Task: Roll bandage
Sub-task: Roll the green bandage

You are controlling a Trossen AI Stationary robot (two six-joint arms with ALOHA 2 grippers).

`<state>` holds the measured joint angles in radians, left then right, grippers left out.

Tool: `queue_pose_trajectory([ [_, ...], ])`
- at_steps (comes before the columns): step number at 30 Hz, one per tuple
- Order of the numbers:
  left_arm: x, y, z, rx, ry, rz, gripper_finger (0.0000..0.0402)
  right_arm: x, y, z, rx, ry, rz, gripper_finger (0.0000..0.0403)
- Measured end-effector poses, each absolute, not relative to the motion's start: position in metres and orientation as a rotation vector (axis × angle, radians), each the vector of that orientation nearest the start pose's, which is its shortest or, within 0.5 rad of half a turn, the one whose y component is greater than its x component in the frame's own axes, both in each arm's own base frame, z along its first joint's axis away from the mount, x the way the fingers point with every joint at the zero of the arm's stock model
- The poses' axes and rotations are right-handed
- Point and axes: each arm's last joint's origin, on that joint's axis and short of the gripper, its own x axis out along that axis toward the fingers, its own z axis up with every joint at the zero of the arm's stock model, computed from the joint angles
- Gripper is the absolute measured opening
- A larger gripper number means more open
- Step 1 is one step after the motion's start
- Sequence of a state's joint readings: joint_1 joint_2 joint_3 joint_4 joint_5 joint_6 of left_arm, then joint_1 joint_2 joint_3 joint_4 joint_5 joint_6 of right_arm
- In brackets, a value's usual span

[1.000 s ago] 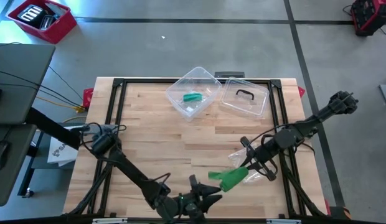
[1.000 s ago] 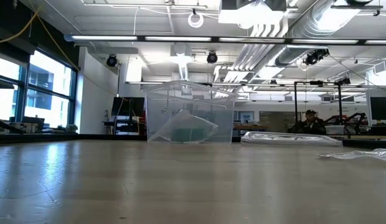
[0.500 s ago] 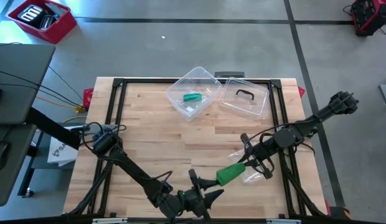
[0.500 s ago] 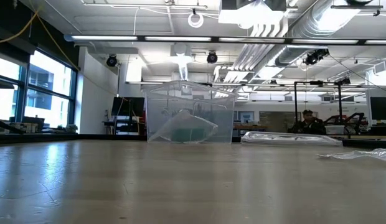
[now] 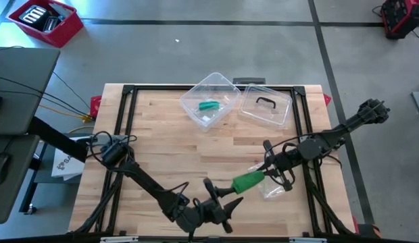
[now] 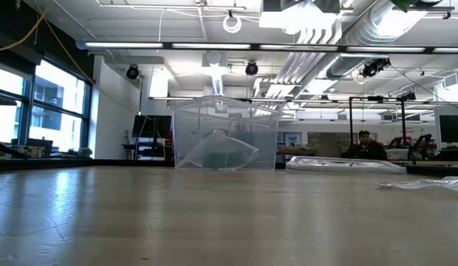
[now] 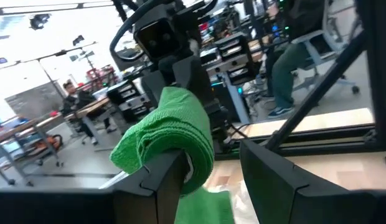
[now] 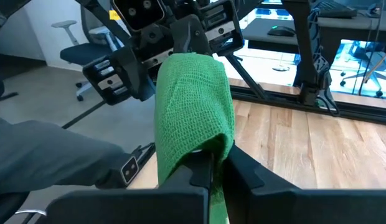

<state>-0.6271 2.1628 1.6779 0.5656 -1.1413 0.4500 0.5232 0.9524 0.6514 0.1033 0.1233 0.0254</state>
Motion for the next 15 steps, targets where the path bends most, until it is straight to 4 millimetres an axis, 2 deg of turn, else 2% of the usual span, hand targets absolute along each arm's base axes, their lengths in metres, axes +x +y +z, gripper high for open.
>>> queue_pose_trajectory([
  [5, 0.4139, -0.2643, 0.2678, 0.372, 0.077, 0.564, 0.0126, 0.1865, 0.1037, 0.2841, -0.038, 0.196, 0.402, 0.0007],
  [8, 0.4135, -0.2626, 0.2676, 0.37, 0.089, 0.61, 0.0088, 0.1851, 0.1065, 0.2837, -0.039, 0.199, 0.426, 0.0007],
  [13, 0.4139, -0.2628, 0.2676, 0.39, 0.092, 0.594, 0.002, 0.1832, 0.1098, 0.2835, -0.049, 0.199, 0.448, 0.0007],
  [15, 0.4141, -0.2635, 0.267, 0.414, 0.096, 0.573, 0.0011, 0.183, 0.1094, 0.2825, -0.055, 0.209, 0.429, 0.0012],
])
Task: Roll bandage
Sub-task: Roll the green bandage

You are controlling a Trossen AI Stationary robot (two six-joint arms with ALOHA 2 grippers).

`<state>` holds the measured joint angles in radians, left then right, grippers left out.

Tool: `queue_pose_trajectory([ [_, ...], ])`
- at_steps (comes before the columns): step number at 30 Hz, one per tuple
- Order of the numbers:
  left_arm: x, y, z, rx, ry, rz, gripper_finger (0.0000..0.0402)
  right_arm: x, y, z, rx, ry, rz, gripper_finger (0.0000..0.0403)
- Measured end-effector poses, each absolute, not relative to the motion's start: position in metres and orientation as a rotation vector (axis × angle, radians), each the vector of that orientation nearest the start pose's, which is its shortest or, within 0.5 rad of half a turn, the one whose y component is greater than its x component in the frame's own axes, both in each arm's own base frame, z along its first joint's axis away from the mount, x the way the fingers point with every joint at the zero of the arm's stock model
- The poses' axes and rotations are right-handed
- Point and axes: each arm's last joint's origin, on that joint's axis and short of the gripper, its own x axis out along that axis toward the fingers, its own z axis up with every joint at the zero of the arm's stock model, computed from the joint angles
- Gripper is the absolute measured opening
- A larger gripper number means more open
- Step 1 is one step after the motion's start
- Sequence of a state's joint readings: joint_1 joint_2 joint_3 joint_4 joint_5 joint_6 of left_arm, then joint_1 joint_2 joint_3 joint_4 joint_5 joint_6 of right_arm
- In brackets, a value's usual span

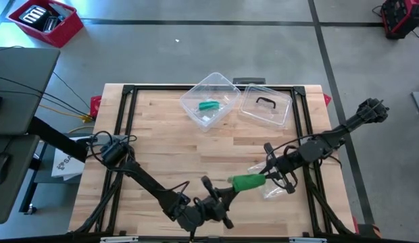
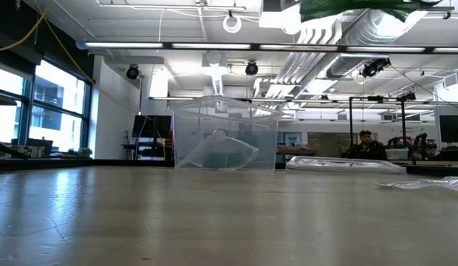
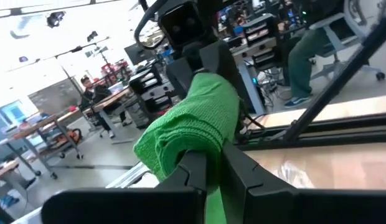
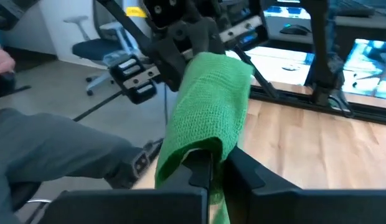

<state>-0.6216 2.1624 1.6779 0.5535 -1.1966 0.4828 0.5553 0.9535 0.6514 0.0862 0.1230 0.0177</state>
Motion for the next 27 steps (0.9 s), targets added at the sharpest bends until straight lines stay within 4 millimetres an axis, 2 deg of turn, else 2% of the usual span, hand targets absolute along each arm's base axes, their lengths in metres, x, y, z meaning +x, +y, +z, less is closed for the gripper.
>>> queue_pose_trajectory([
  [3, 0.412, -0.266, 0.265, 0.415, 0.1, 0.571, 0.0009, 0.183, 0.107, 0.279, -0.076, 0.24, 0.36, 0.0033],
  [10, 0.407, -0.271, 0.253, 0.358, 0.145, 0.586, 0.0008, 0.183, 0.104, 0.273, -0.087, 0.302, 0.266, 0.0139],
  [13, 0.406, -0.27, 0.245, 0.295, 0.169, 0.588, 0.0006, 0.182, 0.103, 0.27, -0.094, 0.336, 0.244, 0.0169],
  [18, 0.4, -0.271, 0.233, 0.238, 0.2, 0.62, 0.0006, 0.178, 0.099, 0.258, -0.106, 0.462, 0.178, 0.0178],
  [22, 0.39, -0.271, 0.232, 0.217, 0.211, 0.662, 0.0006, 0.174, 0.097, 0.251, -0.096, 0.538, 0.171, 0.0178],
  [27, 0.373, -0.253, 0.23, 0.13, 0.24, 0.74, 0.0005, 0.169, 0.111, 0.25, -0.068, 0.552, 0.299, 0.0178],
])
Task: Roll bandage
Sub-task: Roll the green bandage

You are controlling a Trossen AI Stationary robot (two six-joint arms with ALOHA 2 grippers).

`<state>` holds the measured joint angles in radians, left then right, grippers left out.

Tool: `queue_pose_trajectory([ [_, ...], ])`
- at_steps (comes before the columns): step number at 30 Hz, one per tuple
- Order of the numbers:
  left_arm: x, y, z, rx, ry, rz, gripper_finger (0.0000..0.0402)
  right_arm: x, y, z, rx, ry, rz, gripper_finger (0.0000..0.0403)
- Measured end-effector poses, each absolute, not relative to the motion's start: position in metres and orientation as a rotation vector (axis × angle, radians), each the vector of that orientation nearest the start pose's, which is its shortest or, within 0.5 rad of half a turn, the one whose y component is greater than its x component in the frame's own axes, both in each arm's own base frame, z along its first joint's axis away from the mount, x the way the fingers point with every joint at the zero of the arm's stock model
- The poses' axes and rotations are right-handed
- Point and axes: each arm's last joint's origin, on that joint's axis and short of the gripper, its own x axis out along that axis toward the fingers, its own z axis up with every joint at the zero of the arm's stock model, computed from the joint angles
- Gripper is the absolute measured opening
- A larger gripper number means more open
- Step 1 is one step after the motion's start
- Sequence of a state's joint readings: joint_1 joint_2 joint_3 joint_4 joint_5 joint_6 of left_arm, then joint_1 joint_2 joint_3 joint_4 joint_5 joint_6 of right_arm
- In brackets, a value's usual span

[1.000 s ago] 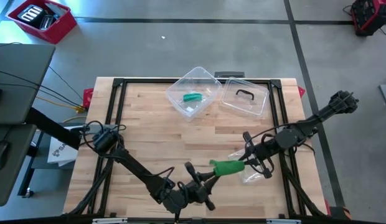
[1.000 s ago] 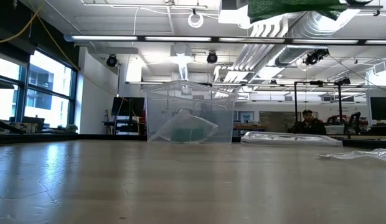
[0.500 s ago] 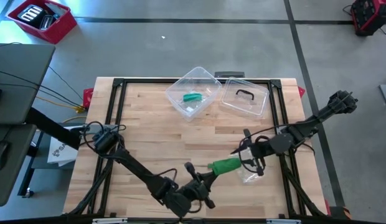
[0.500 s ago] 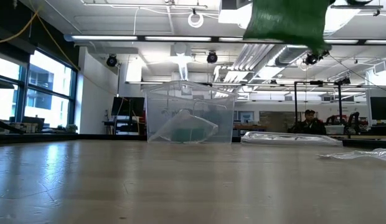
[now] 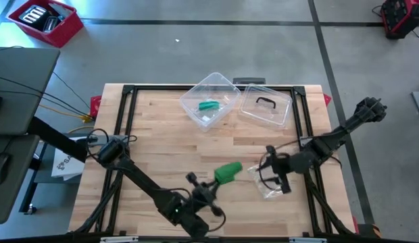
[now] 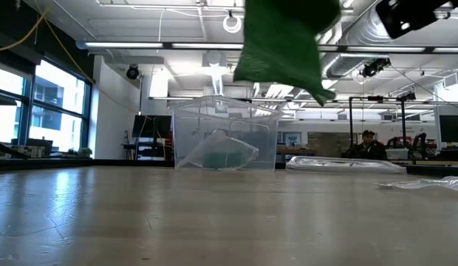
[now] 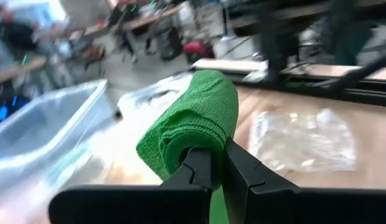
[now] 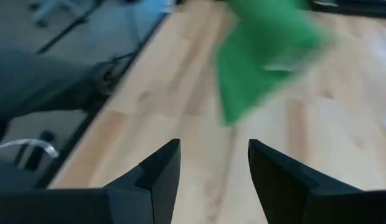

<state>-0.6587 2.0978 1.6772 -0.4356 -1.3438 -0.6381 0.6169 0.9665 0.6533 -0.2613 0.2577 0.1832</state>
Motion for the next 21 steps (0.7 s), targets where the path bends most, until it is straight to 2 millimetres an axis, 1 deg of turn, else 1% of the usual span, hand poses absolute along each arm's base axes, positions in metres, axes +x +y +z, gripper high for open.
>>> queue_pose_trajectory([
  [3, 0.363, -0.238, 0.221, 0.034, 0.262, 0.794, 0.0005, 0.17, 0.127, 0.241, -0.115, 0.567, 0.329, 0.0179],
  [5, 0.359, -0.23, 0.214, -0.038, 0.27, 0.826, 0.0005, 0.176, 0.139, 0.233, -0.139, 0.566, 0.318, 0.0179],
  [9, 0.358, -0.224, 0.195, -0.164, 0.256, 0.843, 0.0005, 0.199, 0.158, 0.208, -0.226, 0.564, 0.308, 0.0179],
  [11, 0.361, -0.227, 0.192, -0.222, 0.254, 0.82, 0.0005, 0.212, 0.166, 0.201, -0.29, 0.576, 0.288, 0.0179],
  [13, 0.365, -0.232, 0.195, -0.27, 0.255, 0.779, 0.0005, 0.222, 0.174, 0.201, -0.318, 0.593, 0.286, 0.0179],
  [15, 0.371, -0.24, 0.198, -0.324, 0.267, 0.708, 0.0005, 0.227, 0.183, 0.204, -0.335, 0.64, 0.313, 0.0179],
  [17, 0.377, -0.249, 0.204, -0.399, 0.274, 0.609, 0.0005, 0.228, 0.195, 0.214, -0.319, 0.684, 0.366, 0.0179],
  [19, 0.381, -0.258, 0.21, -0.462, 0.294, 0.494, 0.0005, 0.225, 0.205, 0.228, -0.269, 0.729, 0.426, 0.0179],
  [21, 0.38, -0.26, 0.209, -0.434, 0.32, 0.469, 0.0005, 0.222, 0.214, 0.24, -0.214, 0.755, 0.495, 0.0179],
])
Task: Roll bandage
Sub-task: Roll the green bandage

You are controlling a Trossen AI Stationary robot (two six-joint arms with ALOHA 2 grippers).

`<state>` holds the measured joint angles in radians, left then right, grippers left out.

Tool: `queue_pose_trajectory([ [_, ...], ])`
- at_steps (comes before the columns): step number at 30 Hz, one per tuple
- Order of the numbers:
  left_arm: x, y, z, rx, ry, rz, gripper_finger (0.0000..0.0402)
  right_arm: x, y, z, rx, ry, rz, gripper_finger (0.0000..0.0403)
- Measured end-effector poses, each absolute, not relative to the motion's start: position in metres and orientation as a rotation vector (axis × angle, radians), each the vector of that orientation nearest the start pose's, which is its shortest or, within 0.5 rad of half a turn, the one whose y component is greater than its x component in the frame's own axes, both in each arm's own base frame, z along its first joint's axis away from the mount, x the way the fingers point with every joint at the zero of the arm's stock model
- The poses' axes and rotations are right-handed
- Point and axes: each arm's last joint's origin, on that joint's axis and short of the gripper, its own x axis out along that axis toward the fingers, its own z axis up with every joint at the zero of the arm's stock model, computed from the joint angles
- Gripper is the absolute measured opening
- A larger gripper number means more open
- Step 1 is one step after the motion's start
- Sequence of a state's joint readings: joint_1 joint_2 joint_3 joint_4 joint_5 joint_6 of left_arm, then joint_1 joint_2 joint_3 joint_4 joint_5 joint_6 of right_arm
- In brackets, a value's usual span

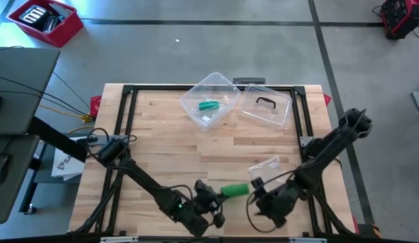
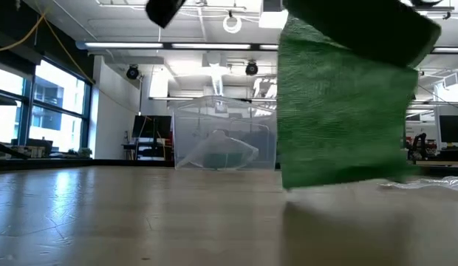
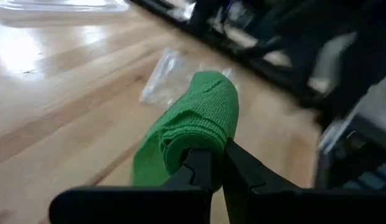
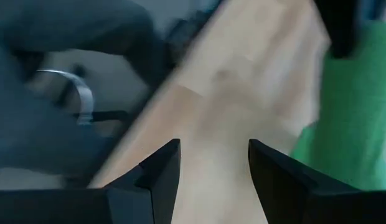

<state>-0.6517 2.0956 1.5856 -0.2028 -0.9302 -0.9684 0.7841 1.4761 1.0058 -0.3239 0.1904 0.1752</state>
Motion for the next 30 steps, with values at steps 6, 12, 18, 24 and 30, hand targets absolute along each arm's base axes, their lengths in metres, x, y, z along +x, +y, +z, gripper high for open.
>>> queue_pose_trajectory([
  [6, 0.393, -0.218, 0.185, -0.329, 0.446, 0.631, 0.0005, 0.223, 0.222, 0.243, -0.245, 0.726, 0.545, 0.0179],
  [12, 0.416, -0.183, 0.145, -0.278, 0.56, 0.696, 0.0005, 0.248, 0.208, 0.204, -0.288, 0.727, 0.402, 0.0179],
  [18, 0.415, -0.168, 0.13, -0.239, 0.612, 0.797, 0.0005, 0.272, 0.182, 0.158, -0.387, 0.813, 0.225, 0.0179],
  [24, 0.388, -0.181, 0.125, -0.223, 0.615, 0.911, 0.0003, 0.274, 0.162, 0.141, -0.285, 0.849, 0.25, 0.0179],
  [30, 0.368, -0.223, 0.129, -0.372, 0.513, 0.807, 0.0003, 0.253, 0.169, 0.172, -0.183, 0.81, 0.376, 0.0179],
])
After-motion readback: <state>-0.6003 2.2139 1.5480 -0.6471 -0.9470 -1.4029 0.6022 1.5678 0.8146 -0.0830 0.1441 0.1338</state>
